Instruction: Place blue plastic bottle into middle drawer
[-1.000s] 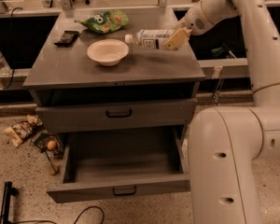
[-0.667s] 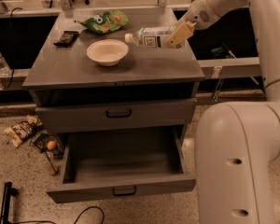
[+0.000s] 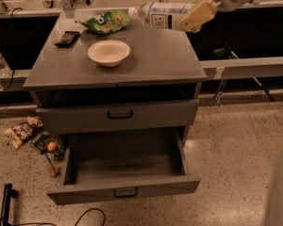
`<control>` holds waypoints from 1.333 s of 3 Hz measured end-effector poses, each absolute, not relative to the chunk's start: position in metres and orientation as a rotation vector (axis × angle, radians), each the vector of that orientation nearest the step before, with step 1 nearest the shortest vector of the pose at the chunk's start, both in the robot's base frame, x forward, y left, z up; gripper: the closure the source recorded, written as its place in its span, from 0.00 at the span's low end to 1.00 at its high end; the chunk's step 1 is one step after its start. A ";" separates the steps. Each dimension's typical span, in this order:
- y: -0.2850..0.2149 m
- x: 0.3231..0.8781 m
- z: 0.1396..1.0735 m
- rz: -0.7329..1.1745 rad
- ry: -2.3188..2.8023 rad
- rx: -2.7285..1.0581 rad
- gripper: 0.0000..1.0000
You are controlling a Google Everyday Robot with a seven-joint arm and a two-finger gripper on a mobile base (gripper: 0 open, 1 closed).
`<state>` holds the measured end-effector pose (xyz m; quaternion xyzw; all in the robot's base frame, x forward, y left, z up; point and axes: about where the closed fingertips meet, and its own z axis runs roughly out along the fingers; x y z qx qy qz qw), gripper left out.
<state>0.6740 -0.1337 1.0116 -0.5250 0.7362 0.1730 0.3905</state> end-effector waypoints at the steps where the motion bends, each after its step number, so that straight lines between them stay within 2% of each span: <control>1: -0.144 0.617 1.023 0.425 1.786 -1.299 1.00; 3: -0.111 0.562 0.890 0.507 1.953 -1.402 1.00; 4: -0.108 0.557 0.879 0.529 1.969 -1.417 1.00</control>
Offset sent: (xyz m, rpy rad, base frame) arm -0.1473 0.0385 -0.2056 -0.0204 0.2915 0.1181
